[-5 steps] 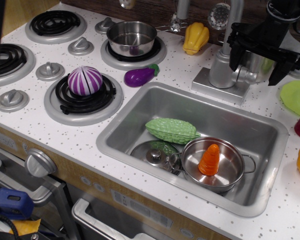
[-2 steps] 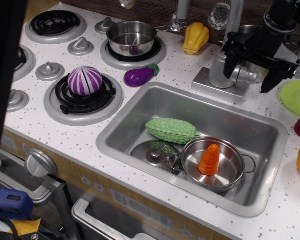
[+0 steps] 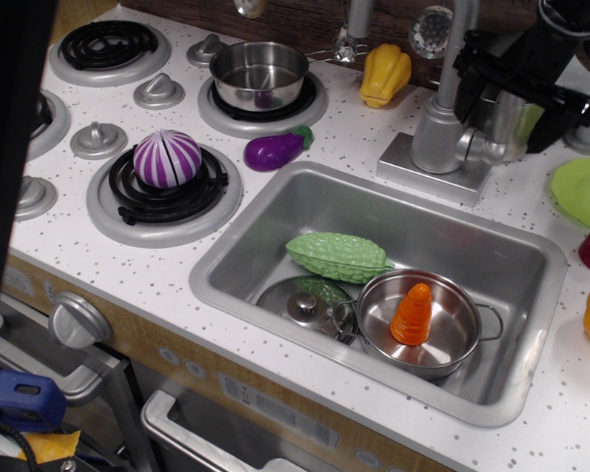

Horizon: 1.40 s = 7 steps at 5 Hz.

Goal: Turn lever vertical to front

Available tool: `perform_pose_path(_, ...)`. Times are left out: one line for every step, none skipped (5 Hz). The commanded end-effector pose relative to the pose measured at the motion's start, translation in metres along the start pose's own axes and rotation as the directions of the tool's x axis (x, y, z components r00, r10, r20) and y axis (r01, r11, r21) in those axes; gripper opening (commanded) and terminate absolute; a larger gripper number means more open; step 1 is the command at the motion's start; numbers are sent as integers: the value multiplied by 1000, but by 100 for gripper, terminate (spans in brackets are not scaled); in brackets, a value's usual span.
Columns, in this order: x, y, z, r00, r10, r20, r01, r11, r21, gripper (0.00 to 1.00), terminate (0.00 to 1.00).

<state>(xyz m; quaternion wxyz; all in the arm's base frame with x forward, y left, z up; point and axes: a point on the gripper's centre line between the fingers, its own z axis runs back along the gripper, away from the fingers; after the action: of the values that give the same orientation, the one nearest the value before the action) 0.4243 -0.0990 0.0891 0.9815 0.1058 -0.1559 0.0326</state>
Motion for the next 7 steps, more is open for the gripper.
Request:
perform_pose_path(26,2,14,993,15,117,-10,999,-46,100,0)
perform_pose_path(32,4,7,990,5,144,3,999,-52,100,0)
perform_pose_path(37,9,4,989,-30,144,35,999,-34,100,0)
perform_pose_path(46,13,4,990,-40,138,45,998,-35,100,0)
perform_pose_path(50,11,0,990,-20,140,25,999,-35,100,0)
perform_pose_path(50,4,2,990,-6,141,10,1000,-28,0,0)
perform_pose_path(44,0,6,993,17,115,-11,999,-49,0,0)
